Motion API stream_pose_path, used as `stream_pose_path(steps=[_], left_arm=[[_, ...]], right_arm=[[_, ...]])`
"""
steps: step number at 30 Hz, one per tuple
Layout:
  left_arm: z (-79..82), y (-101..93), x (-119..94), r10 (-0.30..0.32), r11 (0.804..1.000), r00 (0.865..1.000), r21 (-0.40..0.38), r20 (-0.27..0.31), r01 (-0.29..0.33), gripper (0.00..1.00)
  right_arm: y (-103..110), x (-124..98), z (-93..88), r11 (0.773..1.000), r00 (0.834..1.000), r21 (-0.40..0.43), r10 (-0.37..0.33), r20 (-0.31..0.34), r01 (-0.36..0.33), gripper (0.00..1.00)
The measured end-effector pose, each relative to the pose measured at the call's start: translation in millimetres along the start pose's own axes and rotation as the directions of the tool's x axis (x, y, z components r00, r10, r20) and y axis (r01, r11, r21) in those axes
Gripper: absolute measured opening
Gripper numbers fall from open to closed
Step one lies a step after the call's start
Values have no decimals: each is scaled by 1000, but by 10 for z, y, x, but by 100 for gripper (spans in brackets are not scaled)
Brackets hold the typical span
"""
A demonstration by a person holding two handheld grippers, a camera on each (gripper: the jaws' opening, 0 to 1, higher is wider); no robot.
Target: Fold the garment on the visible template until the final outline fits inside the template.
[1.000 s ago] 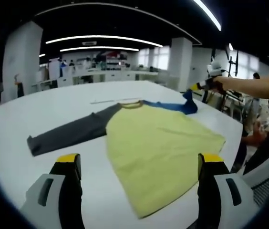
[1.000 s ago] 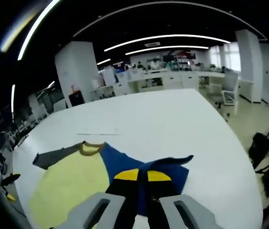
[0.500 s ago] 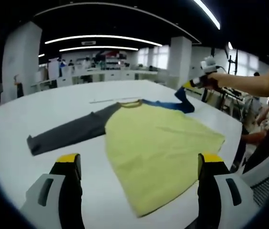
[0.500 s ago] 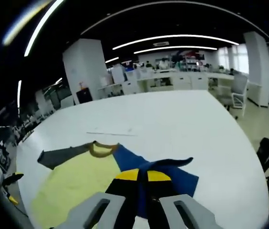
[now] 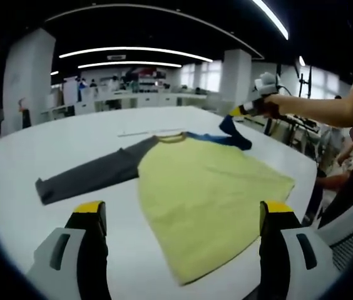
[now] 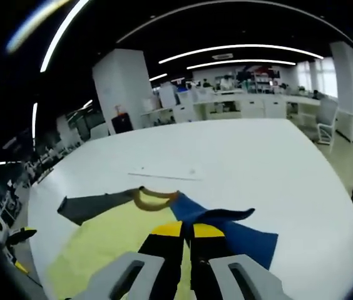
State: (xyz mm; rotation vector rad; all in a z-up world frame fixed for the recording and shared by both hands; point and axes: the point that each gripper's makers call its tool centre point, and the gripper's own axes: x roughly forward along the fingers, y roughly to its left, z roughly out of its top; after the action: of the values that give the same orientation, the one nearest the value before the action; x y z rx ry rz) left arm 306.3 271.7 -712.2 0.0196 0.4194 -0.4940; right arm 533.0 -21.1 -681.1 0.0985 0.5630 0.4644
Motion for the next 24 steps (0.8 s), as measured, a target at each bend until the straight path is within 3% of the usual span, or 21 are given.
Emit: stream_pose_path(steps=[19,24], left_arm=[[-70,-6,-13,2,1000,1000,-7,-12,-2,98],[-35,-33,3,-8,1000,1000,7,-9,8,98]], right_arm=[[607,263,131,994,994,14,106,16,-106,0],[713,443,180,992,992,-7,127,4,-127,0]])
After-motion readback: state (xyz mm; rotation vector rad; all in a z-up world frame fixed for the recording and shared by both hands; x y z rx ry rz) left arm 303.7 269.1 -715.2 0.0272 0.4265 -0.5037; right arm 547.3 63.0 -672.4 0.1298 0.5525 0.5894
